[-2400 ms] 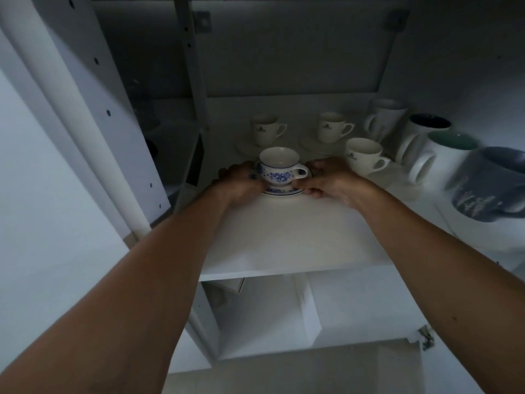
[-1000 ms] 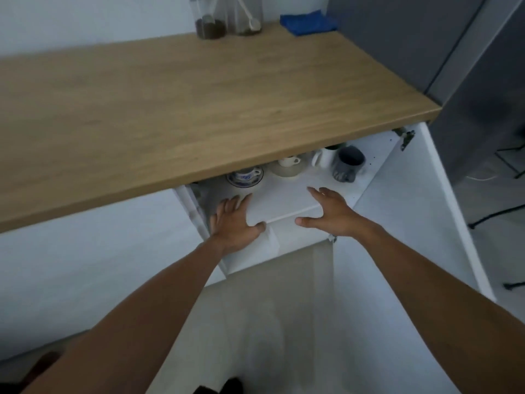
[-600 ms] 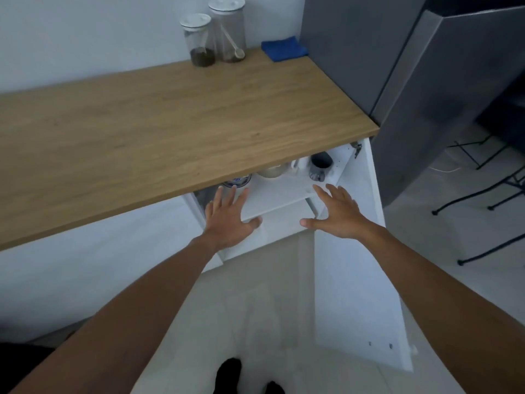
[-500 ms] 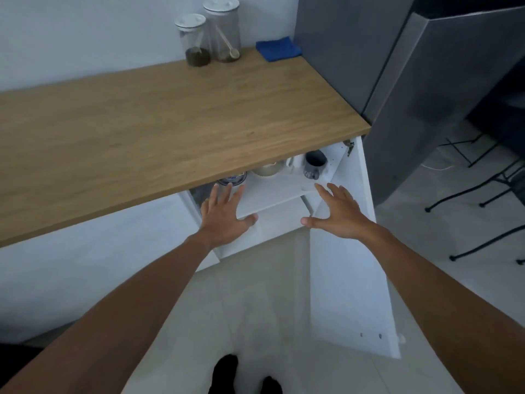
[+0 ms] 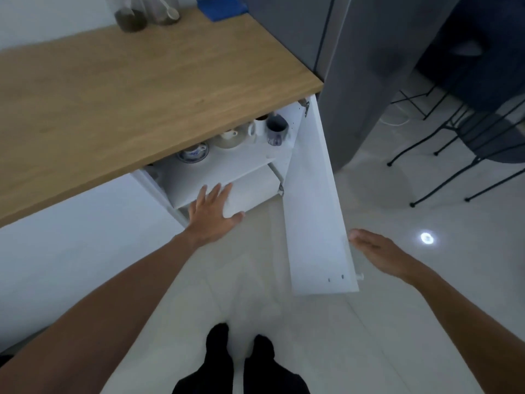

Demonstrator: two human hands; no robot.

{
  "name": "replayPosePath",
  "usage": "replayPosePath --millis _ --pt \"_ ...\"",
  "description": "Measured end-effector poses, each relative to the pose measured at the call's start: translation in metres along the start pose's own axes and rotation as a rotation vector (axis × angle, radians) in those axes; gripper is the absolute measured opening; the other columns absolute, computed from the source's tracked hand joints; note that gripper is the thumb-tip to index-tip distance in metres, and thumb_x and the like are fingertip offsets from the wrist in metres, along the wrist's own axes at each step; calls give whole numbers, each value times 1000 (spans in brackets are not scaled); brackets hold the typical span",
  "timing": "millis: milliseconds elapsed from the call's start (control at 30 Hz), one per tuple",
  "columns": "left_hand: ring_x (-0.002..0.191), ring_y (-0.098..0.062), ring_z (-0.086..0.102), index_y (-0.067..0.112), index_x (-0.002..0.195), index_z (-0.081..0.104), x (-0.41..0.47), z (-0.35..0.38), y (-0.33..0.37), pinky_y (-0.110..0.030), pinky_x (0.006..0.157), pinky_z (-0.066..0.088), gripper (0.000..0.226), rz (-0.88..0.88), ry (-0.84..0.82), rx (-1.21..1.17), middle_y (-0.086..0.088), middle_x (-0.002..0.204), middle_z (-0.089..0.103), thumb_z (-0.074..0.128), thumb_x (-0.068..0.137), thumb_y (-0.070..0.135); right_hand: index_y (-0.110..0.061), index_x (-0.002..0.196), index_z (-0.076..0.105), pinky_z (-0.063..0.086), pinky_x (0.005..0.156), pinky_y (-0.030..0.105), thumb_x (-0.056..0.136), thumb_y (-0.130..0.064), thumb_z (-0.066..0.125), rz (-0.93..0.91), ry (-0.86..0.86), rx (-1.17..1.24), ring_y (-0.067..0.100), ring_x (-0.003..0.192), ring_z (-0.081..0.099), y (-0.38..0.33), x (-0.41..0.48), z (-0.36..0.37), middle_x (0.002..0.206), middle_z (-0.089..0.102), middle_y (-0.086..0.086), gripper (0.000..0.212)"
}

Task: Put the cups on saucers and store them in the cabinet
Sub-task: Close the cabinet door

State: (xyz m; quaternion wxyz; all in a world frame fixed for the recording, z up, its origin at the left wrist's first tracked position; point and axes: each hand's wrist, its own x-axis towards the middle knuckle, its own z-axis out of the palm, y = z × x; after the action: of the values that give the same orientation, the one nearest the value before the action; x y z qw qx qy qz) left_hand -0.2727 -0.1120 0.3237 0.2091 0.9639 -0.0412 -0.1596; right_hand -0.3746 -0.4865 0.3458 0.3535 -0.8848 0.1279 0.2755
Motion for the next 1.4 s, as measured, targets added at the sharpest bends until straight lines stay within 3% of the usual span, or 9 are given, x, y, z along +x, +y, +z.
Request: replayPosePath --millis 67,300,433,567,633,767,933,1233,1400 --pt "152 -25 -6 38 155 9 -1 15 9 -53 119 4 82 23 -39 -11 4 166 7 52 89 62 -30 129 62 33 104 27 106 -42 34 8 -37 22 12 127 53 16 -14 6 131 61 -11 37" --pt "152 -23 -6 40 155 10 -13 57 43 -52 118 2 82 79 -147 -17 7 166 6 55 89 58 -25 129 64 34 92 20 106 -34 39 1 -71 1 5 114 55 31 -41 23 121 64 -12 35" --pt "152 -22 -6 39 155 12 -21 71 55 -52 119 2 82 111 -173 -25 7 166 7 55 89 59 -24 130 65 44 94 23 104 -21 45 -31 -37 -77 13 114 60 39 -40 32 128 67 -4 33" --pt "152 -20 -5 36 156 12 -30 79 58 -51 119 4 82 137 -189 -19 8 165 9 53 89 61 -24 131 64 39 81 7 103 -15 46 -79 -44 -90 8 113 59 35 -36 46 129 66 -6 35" --pt "152 -20 -1 36 156 13 -35 83 51 -50 119 5 82 132 -204 -14 8 165 13 52 89 61 -22 130 65 41 83 11 102 -14 47 -101 -70 -90 11 115 60 25 -30 55 130 66 -4 34" --pt "152 -23 9 34 155 16 -48 91 23 -51 119 10 80 122 -208 -15 8 163 21 52 88 62 -19 129 66 40 90 11 100 -16 54 -185 -132 -94 6 115 60 -6 -16 81 127 67 -6 32" --pt "146 -24 28 35 152 24 -61 86 -28 -49 117 17 77 50 -219 -56 3 154 40 51 86 64 -16 121 71 39 71 4 97 -16 59 -278 -160 -34 -9 82 63 -63 3 122 99 70 -9 27" --pt "132 -13 50 36 144 41 -80 47 -133 -41 117 24 56 -177 -151 -228 18 135 59 56 91 46 -14 123 70 40 79 0 97 -22 60 -384 -159 4 7 108 66 -173 59 192 116 73 -3 29" --pt "136 -17 47 28 147 39 -72 24 -172 -37 117 30 60 -248 -141 -397 11 144 53 58 92 41 -16 120 71 47 87 14 96 -25 61 -398 -128 10 9 105 68 -230 95 216 115 73 -4 27"
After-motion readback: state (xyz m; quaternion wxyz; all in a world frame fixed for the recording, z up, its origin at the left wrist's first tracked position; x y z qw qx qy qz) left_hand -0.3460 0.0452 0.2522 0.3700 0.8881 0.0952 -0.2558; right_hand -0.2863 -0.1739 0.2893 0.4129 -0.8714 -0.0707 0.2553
